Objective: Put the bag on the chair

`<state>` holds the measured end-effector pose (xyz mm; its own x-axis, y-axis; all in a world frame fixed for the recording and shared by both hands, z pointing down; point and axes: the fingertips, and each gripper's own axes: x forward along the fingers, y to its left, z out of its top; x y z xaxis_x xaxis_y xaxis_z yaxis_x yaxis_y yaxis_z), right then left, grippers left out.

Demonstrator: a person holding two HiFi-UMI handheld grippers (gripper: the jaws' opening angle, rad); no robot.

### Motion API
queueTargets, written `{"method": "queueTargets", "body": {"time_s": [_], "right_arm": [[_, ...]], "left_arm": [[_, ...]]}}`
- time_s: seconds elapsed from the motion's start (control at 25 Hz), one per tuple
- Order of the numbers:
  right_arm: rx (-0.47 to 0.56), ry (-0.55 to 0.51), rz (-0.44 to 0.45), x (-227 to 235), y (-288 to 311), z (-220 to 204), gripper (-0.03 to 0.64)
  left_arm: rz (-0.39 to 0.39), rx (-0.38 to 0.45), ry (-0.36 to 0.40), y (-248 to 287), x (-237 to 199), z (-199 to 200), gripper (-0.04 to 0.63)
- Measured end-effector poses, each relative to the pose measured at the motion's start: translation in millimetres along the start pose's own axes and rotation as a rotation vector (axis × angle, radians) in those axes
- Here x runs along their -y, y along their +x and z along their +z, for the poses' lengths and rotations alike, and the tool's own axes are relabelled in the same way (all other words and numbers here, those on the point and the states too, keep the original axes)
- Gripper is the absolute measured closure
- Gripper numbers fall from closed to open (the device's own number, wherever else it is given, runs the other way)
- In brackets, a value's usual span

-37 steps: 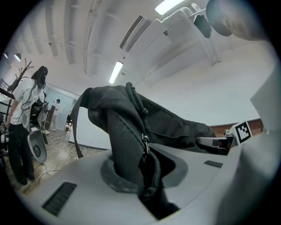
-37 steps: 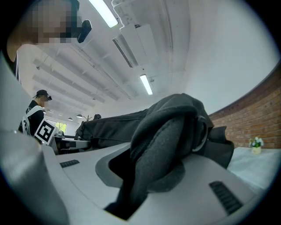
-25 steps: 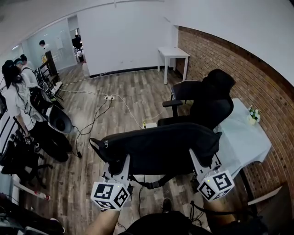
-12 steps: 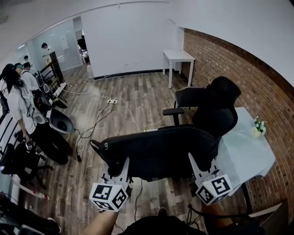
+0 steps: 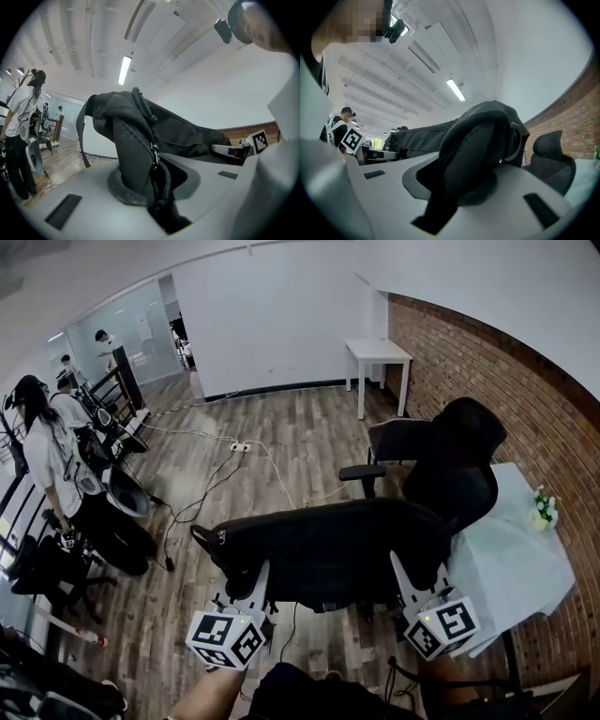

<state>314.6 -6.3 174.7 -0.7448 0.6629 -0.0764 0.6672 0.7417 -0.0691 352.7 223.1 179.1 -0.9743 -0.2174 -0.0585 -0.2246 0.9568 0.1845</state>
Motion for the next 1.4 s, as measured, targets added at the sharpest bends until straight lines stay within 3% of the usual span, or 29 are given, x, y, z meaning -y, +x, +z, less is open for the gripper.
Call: {"method": "queueTargets", "body": {"time_s": [0.56,1.4], "right_arm": [[0.001,0.011,-0.012,37.7,74.9,-17.1,0.534],[-0.010,-0.002,-0.111,55.7,281.2,-30.6,0.534]], "left_arm": [[-0.032,-0.001,-0.005,78.2,-45.4,-6.1,0.517],[-0.127,0.003,-0.021,226.4,-209.2,18.7,0.517]]}}
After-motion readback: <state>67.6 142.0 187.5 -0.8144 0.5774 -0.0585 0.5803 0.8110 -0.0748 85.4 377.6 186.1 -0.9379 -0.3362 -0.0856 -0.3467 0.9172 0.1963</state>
